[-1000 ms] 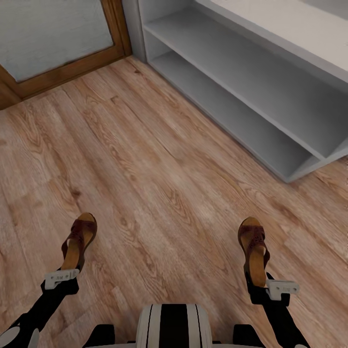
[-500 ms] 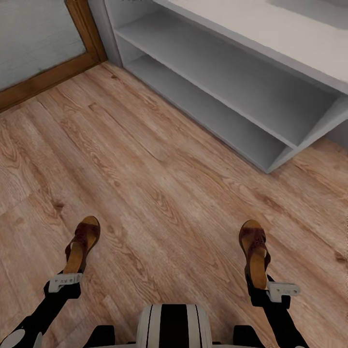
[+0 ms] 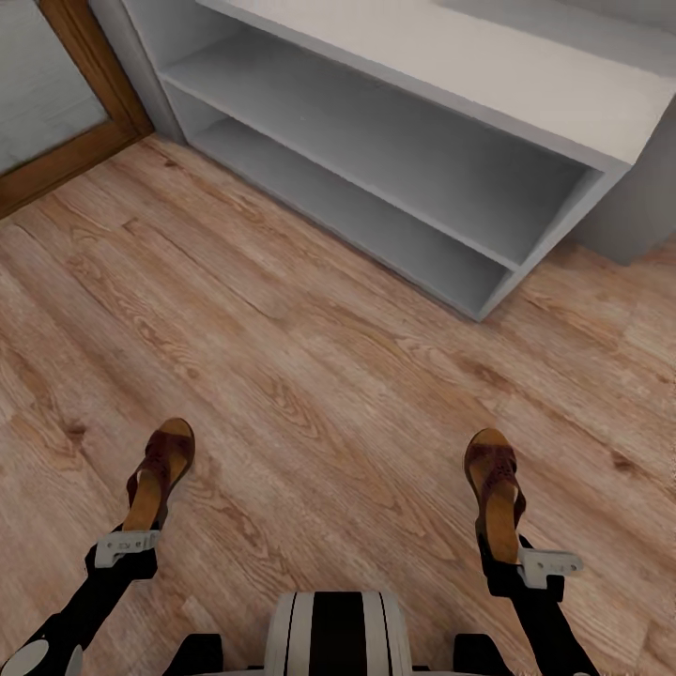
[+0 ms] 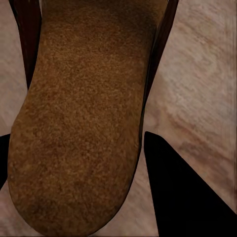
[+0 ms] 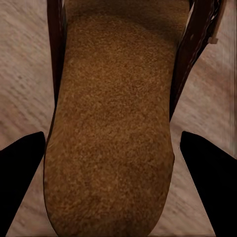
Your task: Pick up the two gym shoes and the two sandals from the corridor floor and place them onto the hallstand (shoe rack) in the corridor, making sure they are on the rack and not on the floor. Arrange them so the two gym shoes are next to each other and the two sandals are next to each other.
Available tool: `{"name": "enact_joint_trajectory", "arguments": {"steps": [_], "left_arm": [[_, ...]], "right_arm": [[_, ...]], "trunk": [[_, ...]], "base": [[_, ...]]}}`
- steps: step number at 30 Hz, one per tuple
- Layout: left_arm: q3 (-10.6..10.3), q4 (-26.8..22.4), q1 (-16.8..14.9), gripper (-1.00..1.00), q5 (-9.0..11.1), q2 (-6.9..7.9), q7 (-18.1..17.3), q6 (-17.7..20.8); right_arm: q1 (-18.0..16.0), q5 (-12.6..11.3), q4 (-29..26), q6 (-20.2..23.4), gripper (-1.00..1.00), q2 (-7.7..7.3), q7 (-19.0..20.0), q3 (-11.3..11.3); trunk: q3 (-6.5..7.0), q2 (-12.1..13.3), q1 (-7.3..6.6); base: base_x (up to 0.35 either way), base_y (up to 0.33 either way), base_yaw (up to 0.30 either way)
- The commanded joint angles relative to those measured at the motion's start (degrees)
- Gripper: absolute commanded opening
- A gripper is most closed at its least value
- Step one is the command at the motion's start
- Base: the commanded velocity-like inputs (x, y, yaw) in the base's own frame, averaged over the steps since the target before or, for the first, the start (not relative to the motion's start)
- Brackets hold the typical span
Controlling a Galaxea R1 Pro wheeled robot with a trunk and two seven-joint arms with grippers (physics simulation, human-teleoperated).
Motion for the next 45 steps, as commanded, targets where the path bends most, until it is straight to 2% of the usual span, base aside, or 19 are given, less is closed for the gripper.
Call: {"name": "enact_joint_trajectory", "arguments": {"steps": [1, 14, 23, 27, 45], "left_arm": [[0.0, 0.0, 0.0, -1.0, -0.2, -0.01, 0.0, -0.4], [-0.1, 1.0, 0.0, -1.0, -0.1, -0.06, -0.1, -1.6], [-0.8, 1.5, 0.0, -1.0, -0.2, -0.03, 0.0, -1.7], [-1.2, 1.6, 0.0, -1.0, -0.2, -0.03, 0.0, -1.7], [-1.2, 1.7, 0.0, -1.0, -0.2, 0.01, 0.0, -1.7]], "right_arm": [[0.0, 0.0, 0.0, 0.0, -1.0, 0.0, 0.1, 0.0], [-0.1, -0.1, 0.2, 0.0, -1.0, 0.12, 0.1, 0.0], [-0.3, -0.1, 0.6, 0.0, -1.0, 0.17, -0.8, -0.1], [-0.7, -0.1, 3.2, -0.1, -1.0, 0.17, -1.3, -0.2], [-0.8, -0.1, 4.5, -0.1, -1.0, 0.18, -1.4, -0.3]], "trunk": [[0.02, 0.0, 0.0], [0.15, 0.0, 0.0], [0.38, 0.0, 0.0], [0.49, 0.0, 0.0], [0.97, 0.0, 0.0]], "base": [[0.0, 0.0, -0.187], [0.0, 0.0, -0.14], [0.0, 0.0, -0.261], [0.0, 0.0, -0.272], [0.0, 0.0, -0.275]]}}
